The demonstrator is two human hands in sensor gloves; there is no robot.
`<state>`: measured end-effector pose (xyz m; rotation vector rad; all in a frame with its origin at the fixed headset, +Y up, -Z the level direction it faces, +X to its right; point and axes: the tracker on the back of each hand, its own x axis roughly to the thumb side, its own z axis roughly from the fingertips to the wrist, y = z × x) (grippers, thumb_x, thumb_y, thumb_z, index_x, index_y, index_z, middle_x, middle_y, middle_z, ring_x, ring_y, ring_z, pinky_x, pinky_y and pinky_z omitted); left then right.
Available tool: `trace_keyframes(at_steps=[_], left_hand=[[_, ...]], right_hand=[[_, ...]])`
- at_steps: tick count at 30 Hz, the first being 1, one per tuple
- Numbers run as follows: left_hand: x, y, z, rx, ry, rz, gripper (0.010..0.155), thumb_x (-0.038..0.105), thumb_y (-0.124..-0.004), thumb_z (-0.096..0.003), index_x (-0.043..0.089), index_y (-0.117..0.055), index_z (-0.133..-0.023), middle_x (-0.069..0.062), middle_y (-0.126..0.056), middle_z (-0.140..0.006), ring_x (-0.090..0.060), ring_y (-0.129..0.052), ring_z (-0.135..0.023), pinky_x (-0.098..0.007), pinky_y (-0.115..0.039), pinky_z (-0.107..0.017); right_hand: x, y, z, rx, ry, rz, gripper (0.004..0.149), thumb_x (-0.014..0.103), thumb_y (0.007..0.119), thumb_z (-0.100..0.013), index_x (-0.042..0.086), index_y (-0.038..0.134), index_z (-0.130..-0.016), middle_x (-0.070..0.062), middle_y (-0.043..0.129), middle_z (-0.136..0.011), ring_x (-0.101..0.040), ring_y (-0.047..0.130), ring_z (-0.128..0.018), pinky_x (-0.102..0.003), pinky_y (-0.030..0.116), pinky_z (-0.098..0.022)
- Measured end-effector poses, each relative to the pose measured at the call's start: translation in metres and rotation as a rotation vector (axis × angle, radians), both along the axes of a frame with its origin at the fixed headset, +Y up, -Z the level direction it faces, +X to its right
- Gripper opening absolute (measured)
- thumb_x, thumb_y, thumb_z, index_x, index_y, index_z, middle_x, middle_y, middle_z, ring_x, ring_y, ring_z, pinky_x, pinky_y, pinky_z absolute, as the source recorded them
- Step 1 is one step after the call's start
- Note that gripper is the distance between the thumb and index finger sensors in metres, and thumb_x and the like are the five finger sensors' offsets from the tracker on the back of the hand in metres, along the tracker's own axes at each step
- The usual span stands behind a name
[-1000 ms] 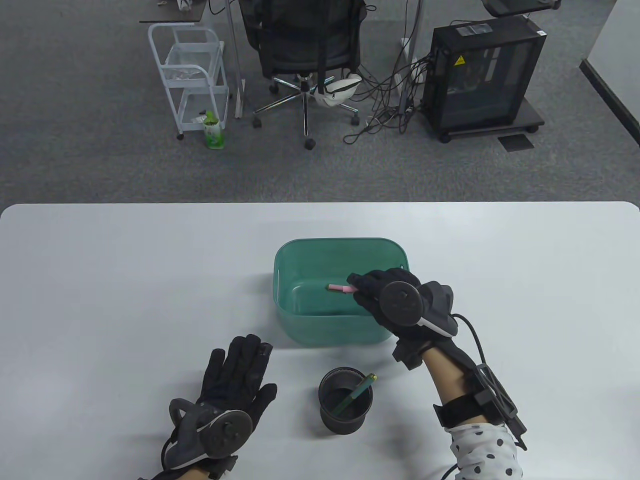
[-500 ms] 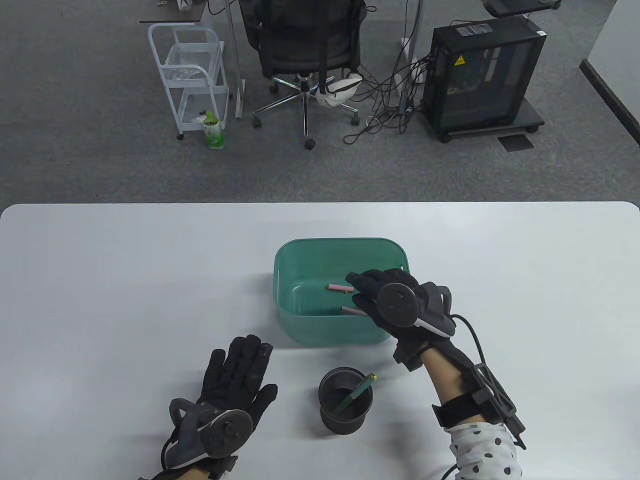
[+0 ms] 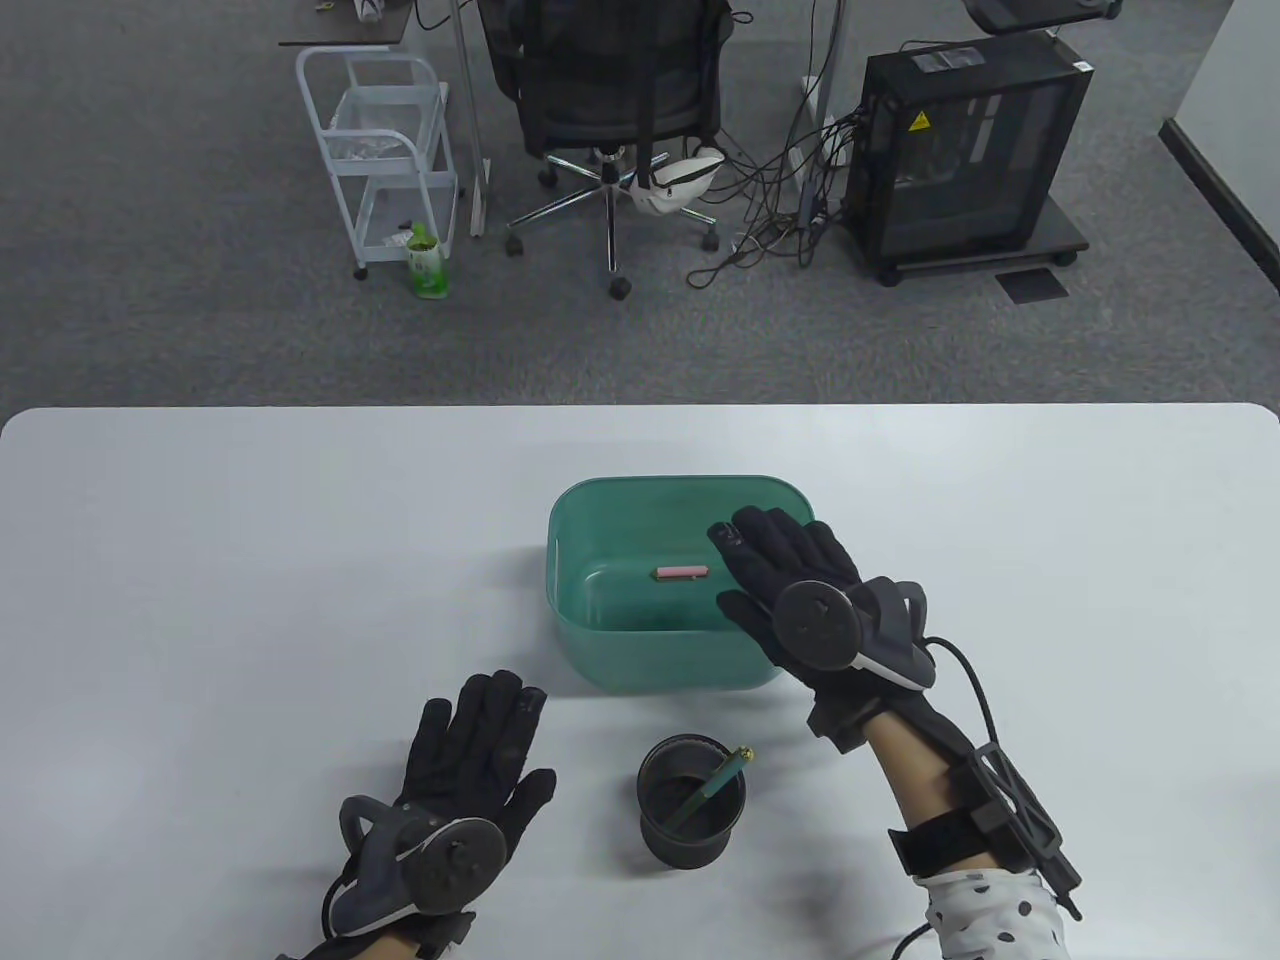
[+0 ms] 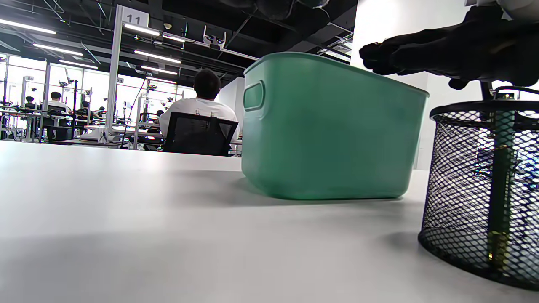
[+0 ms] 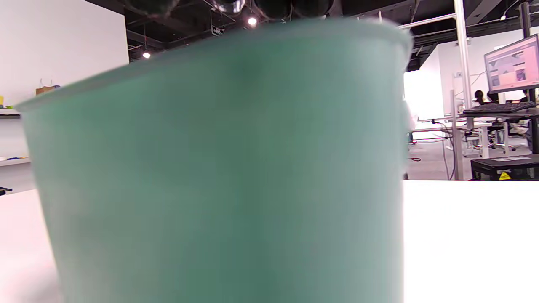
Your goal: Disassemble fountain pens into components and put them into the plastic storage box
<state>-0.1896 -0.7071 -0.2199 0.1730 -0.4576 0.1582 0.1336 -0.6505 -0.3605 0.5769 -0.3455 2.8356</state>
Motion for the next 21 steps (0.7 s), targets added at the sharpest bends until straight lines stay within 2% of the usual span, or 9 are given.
trace_keyframes(at_steps=[12,21], left_hand=[[0.001,-0.001,0.000,0.001,-0.006,-0.007,0.071,0.052,-0.041,-0.0682,0.013,-0.033,-0.127,-0.017,-0.038,-0.134,-0.040,-0.035,-0.122,-0.057,-0.023,-0.087],[0.002,-0.001,0.001,0.003,-0.022,-0.007,0.071,0.052,-0.041,-0.0679,0.014,-0.032,-0.127,-0.016,-0.037,-0.134,-0.039,-0.034,-0.122,-0.057,-0.023,-0.088]], right_hand=[[0.039,0.006,0.049,0.034,-0.042,-0.031,0.067,0.052,0.053,-0.059,0.028,0.040,-0.120,-0.002,0.031,-0.125,-0.028,0.035,-0.116,-0.046,0.028,-0.086],[0.056,-0.008,0.088,0.032,-0.047,-0.031,0.067,0.052,0.053,-0.059,0.027,0.040,-0.120,-0.003,0.031,-0.125,-0.028,0.035,-0.116,-0.047,0.028,-0.085]])
